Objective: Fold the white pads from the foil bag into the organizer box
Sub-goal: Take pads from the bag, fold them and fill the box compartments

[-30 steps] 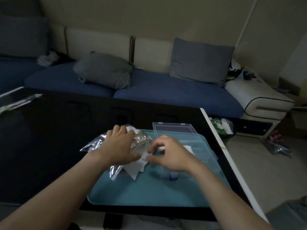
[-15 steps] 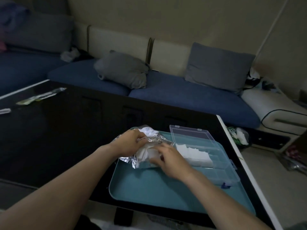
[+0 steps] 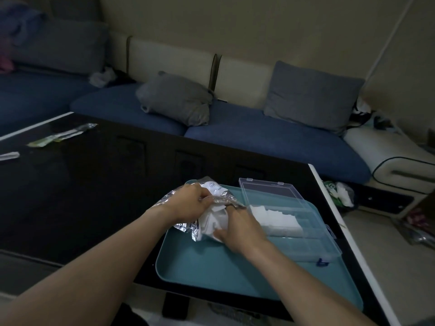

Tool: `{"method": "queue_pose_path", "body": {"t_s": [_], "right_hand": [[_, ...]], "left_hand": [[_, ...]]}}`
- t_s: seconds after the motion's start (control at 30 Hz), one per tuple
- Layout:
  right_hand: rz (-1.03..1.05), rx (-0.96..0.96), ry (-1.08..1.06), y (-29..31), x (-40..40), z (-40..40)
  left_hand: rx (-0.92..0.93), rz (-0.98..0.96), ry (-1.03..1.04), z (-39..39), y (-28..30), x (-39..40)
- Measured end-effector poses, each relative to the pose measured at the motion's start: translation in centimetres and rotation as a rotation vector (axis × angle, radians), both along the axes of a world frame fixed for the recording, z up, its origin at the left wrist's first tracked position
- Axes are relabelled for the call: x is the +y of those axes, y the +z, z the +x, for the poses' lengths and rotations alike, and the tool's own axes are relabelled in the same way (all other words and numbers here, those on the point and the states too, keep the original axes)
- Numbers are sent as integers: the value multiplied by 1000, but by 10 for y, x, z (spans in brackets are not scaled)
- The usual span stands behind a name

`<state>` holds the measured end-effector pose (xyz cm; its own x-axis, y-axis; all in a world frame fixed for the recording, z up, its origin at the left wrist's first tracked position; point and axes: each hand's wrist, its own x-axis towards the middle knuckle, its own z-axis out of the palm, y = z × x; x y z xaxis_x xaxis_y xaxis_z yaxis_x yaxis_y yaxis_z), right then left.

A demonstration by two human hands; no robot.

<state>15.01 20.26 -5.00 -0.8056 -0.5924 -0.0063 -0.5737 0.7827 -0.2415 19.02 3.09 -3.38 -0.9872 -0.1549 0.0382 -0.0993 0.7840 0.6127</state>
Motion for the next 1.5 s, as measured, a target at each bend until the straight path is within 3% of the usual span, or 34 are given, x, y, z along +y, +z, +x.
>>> {"method": "queue_pose_path", "body": {"t_s": [0.33, 0.6, 0.87, 0.93, 1.07, 1.2, 1.37, 1.5], "right_hand": [[-284, -26, -22, 10, 12, -7], [-558, -453, -233, 33, 37, -9], [-616, -626, -377, 41, 84, -31], [-702, -696, -359, 44, 88, -31], [-903, -930, -231, 53, 91, -28], [-903, -1140, -86, 61, 93, -21], [-815, -1253, -28, 59, 91, -18], [-819, -1258, 9, 56, 93, -19]], "left_hand": [[62, -46, 53, -4, -2, 3], [76, -186, 123, -5, 5, 15], [-62, -307, 29, 5, 21, 31], [-12, -323, -34, 8, 28, 41], [279, 37, -119, 15, 38, 64], [290, 323, -159, 13, 37, 75], [325, 323, -227, 13, 38, 77], [327, 419, -76, 12, 38, 82]]}}
